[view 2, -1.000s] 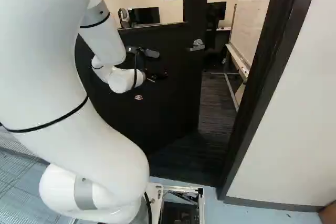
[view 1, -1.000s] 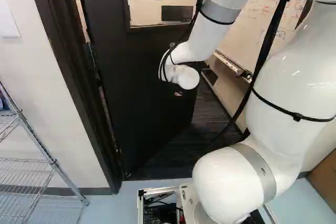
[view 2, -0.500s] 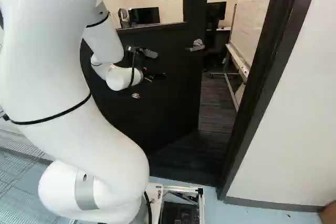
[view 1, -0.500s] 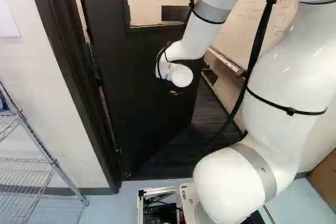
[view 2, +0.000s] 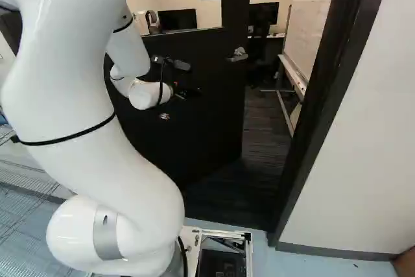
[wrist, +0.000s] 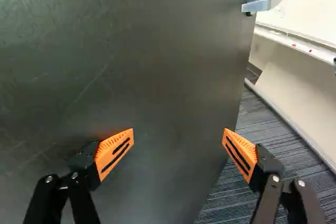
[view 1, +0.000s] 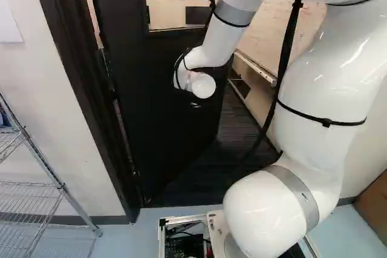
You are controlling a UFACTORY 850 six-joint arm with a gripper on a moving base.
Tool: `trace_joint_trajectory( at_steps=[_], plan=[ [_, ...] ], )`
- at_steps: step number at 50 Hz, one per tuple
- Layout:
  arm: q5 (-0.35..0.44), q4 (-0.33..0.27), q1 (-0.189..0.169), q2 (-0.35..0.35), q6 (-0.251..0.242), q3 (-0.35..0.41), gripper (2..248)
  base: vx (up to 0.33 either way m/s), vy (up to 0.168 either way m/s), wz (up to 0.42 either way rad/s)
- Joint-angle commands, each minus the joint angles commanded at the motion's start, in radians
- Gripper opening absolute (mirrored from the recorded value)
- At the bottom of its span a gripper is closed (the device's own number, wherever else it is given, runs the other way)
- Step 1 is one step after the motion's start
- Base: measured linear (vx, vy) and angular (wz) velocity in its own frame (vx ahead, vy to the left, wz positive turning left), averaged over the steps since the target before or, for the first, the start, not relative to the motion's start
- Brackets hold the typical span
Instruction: Open the door and move inside
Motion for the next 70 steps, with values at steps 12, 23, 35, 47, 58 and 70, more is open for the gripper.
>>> trace_joint_trajectory(
  at_steps=[12, 23, 35, 47, 58, 70],
  plan=[
    [0.000, 0.000, 0.018, -0.025, 0.000, -0.028, 247, 0.000, 0.000, 0.000],
    [0.000, 0.000, 0.034, -0.048, 0.000, -0.054, 247, 0.000, 0.000, 0.000],
    [0.000, -0.005, 0.052, -0.074, 0.000, -0.083, 247, 0.000, 0.000, 0.000],
    [0.000, -0.020, 0.068, -0.100, 0.000, -0.113, 247, 0.000, 0.000, 0.000],
    [0.000, -0.037, 0.083, -0.125, 0.000, -0.142, 247, 0.000, 0.000, 0.000],
    [0.000, -0.058, 0.098, -0.152, 0.000, -0.174, 247, 0.000, 0.000, 0.000]
  ],
)
